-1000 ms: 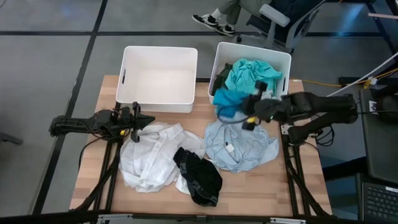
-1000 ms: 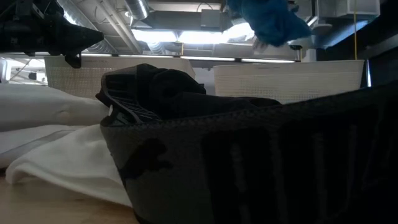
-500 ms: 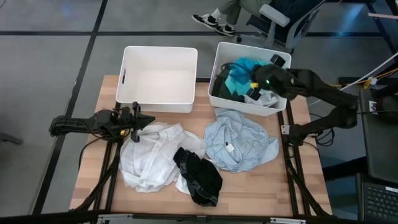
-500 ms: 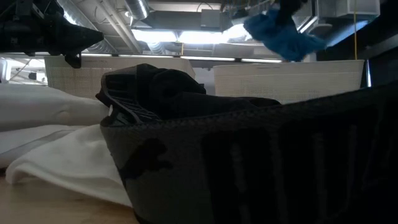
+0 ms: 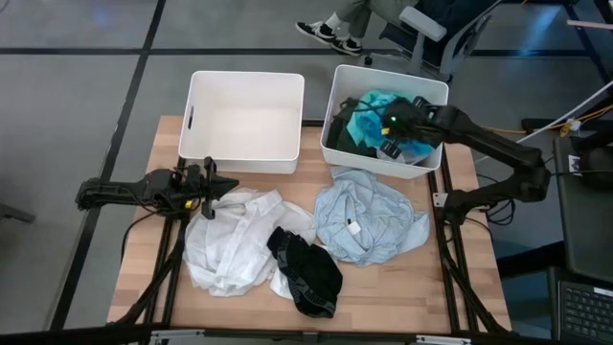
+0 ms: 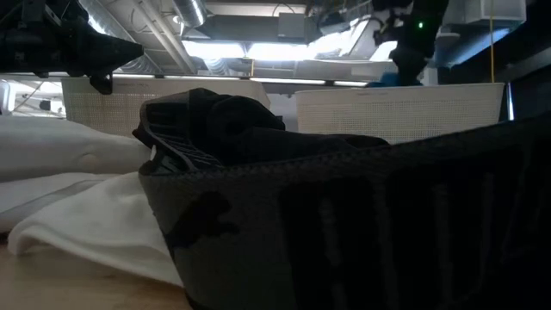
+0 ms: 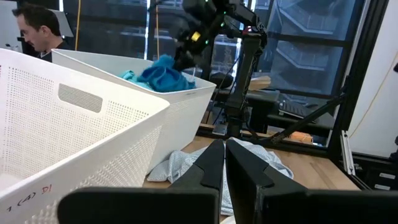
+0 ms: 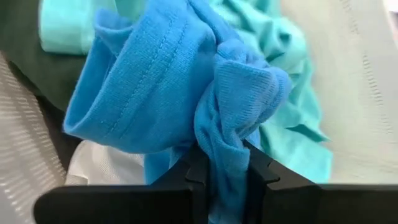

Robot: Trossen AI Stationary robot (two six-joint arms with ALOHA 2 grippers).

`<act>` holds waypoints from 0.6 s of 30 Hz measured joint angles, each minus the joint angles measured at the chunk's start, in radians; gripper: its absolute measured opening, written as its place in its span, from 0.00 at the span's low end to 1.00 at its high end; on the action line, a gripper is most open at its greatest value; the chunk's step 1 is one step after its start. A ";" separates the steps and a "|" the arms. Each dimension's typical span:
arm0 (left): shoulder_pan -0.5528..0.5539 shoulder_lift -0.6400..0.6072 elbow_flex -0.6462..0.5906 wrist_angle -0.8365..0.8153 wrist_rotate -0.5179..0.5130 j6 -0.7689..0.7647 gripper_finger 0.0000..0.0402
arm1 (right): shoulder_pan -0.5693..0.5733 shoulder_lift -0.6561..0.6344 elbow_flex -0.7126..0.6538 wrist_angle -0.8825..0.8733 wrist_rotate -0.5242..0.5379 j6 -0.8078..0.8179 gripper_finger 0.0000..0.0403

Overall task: Sort clothes
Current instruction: Put the blue shorts into the right white bin

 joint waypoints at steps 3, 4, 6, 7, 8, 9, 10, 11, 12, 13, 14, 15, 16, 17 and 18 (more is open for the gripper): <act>0.000 0.000 0.000 0.000 0.000 0.000 0.02 | -0.001 0.000 -0.058 0.040 0.000 0.000 0.12; 0.000 0.000 0.000 0.000 0.000 0.000 0.02 | -0.001 0.000 -0.075 0.055 0.000 0.000 0.12; 0.000 0.000 0.000 0.000 0.000 0.000 0.02 | 0.002 0.000 -0.105 0.079 0.000 0.000 0.12; 0.000 0.000 0.000 0.000 0.000 0.000 0.02 | 0.002 0.000 -0.119 0.088 0.000 0.000 0.12; 0.000 0.000 0.000 0.000 0.000 0.000 0.02 | 0.002 0.000 -0.130 0.095 0.000 0.000 0.12; 0.000 0.000 0.000 0.000 0.000 0.000 0.02 | 0.002 0.000 -0.139 0.097 0.000 0.000 0.12; 0.000 0.000 0.000 0.000 0.000 0.000 0.02 | 0.002 0.000 -0.145 0.096 0.000 0.000 0.12; 0.000 0.000 0.000 0.000 0.000 0.000 0.02 | 0.002 0.000 -0.150 0.096 -0.002 0.001 0.12; 0.000 0.000 0.000 0.000 0.000 0.000 0.02 | 0.002 0.000 -0.152 0.096 -0.001 0.001 0.12; 0.000 0.000 0.000 0.000 0.000 0.000 0.02 | 0.002 0.000 -0.153 0.095 -0.002 0.001 0.13; 0.000 0.000 0.000 0.000 0.000 0.000 0.02 | 0.002 0.000 -0.153 0.094 -0.004 0.002 0.14; 0.000 0.000 0.000 0.000 0.000 0.000 0.02 | 0.002 0.000 -0.153 0.093 -0.007 0.002 0.15; 0.000 0.000 0.000 0.000 0.000 0.000 0.02 | 0.002 0.000 -0.153 0.093 -0.018 0.001 0.18; 0.000 0.000 0.000 0.000 0.000 0.000 0.02 | 0.002 0.000 -0.154 0.092 -0.033 0.002 0.20; 0.000 0.000 0.000 0.000 0.000 0.000 0.02 | 0.002 0.000 -0.155 0.092 -0.048 0.001 0.23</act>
